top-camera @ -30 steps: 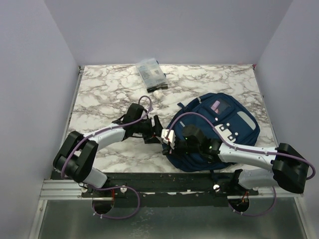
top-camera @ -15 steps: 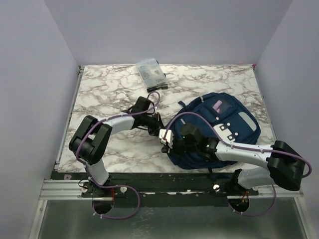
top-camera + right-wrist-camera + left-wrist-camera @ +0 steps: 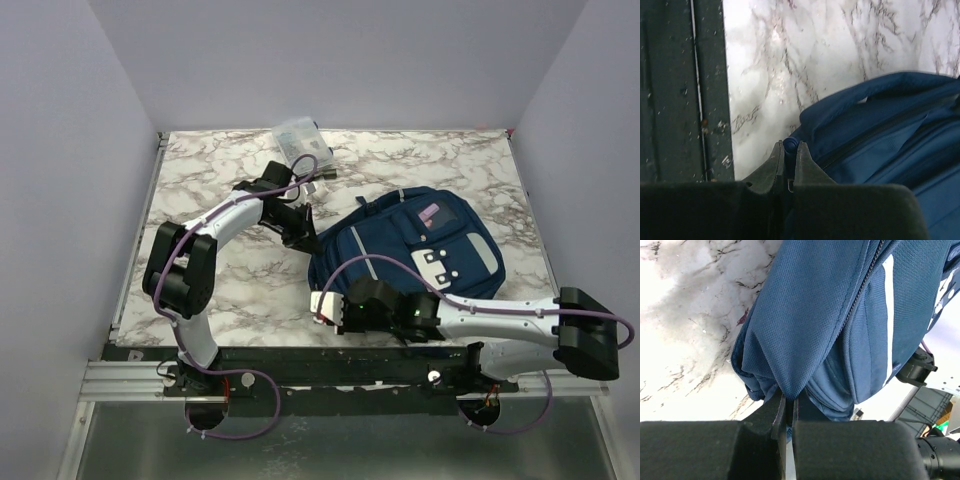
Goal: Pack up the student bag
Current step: Zip the student bag at the center of the board.
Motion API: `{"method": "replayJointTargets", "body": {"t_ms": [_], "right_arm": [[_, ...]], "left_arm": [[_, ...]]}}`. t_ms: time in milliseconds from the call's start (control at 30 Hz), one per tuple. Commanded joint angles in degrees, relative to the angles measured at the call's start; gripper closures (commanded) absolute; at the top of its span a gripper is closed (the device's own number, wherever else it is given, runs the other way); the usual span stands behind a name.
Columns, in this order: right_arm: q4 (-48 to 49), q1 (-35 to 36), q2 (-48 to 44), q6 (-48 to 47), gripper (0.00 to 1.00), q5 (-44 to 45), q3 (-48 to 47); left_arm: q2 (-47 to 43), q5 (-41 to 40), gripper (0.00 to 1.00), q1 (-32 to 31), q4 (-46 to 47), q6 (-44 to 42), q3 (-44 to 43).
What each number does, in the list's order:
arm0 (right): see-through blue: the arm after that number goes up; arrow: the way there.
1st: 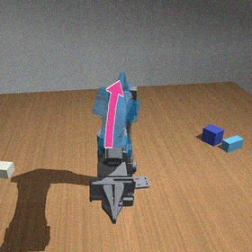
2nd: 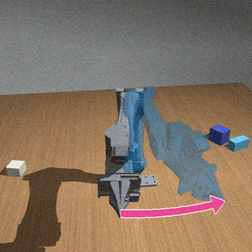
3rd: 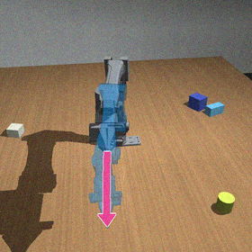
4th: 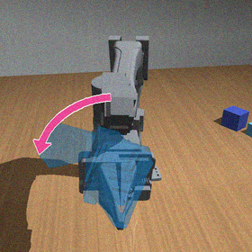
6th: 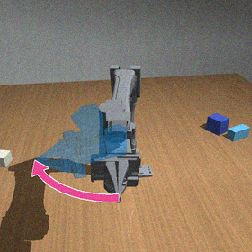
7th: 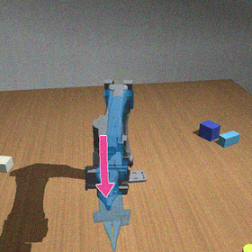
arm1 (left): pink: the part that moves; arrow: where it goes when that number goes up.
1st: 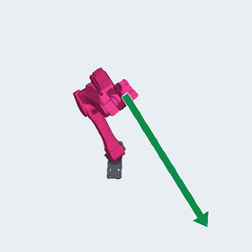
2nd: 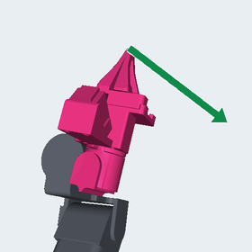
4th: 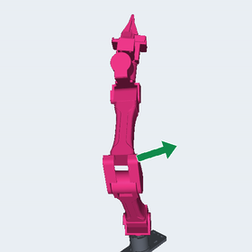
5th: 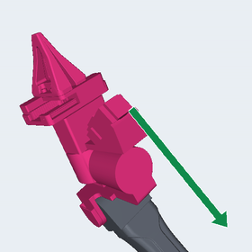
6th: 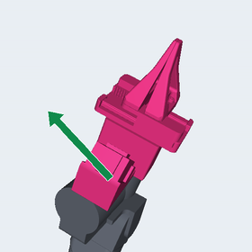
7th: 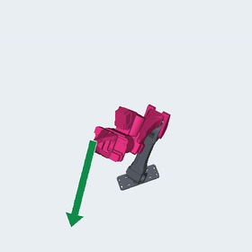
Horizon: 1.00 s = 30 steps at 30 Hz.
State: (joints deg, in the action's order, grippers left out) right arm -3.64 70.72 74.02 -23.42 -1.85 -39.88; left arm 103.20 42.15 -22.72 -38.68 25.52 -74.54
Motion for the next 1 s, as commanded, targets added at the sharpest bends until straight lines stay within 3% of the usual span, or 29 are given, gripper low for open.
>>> {"method": "replayJointTargets", "body": {"t_ms": [0, 133, 300, 333, 400, 500, 600, 733, 833, 967], "right_arm": [[-11.0, 2.1, -3.7, 4.8, 0.99, -0.3, 3.8], [-12.4, 2.0, -2.5, 6.0, 0.99, -1.9, 2.2], [-11.9, 2.1, 1.8, 17.1, 0.98, -8.4, -2.7], [-11.5, 2.1, 2.4, 20.6, 0.95, -8.8, -3.8], [-9.6, 2.1, 2.7, 30.4, 0.71, -8.7, -4.4], [-9.9, 2.1, 1.9, 44.1, 0.67, -5.5, -5.9], [-17.2, 2.1, 1.6, 59.6, 0.58, 1.4, -9.5], [-24.2, 2.1, -1.7, 79.0, 0.56, 9.1, -9.8], [-18.5, 2.3, -8.9, 87.8, 0.55, 9.3, -3.2], [-17.7, 3.5, -15.1, 89.2, 0.58, 16.3, 2.6]], "left_arm": [[-2.8, -3.5, 1.00, 2.4, 4.1, -3.3, -1.6], [-3.9, -1.6, 1.00, 3.2, 6.7, -0.6, 0.3], [-5.1, 2.5, 1.00, 3.2, 11.3, 3.4, 3.0], [-5.4, 3.4, 1.00, 3.2, 12.9, 4.3, 4.1], [-6.1, 4.7, 1.00, 3.1, 15.3, 5.9, 6.1], [-7.4, 5.0, 1.00, 3.1, 18.8, 7.9, 9.1], [-8.9, 4.5, 1.00, 3.1, 22.7, 11.1, 12.1], [-9.7, 4.9, 1.00, 3.0, 27.4, 14.7, 15.3], [-9.9, 5.4, 1.00, 3.0, 29.3, 16.3, 16.5], [-9.7, 6.7, 1.00, 3.0, 30.3, 18.1, 16.9]]}}
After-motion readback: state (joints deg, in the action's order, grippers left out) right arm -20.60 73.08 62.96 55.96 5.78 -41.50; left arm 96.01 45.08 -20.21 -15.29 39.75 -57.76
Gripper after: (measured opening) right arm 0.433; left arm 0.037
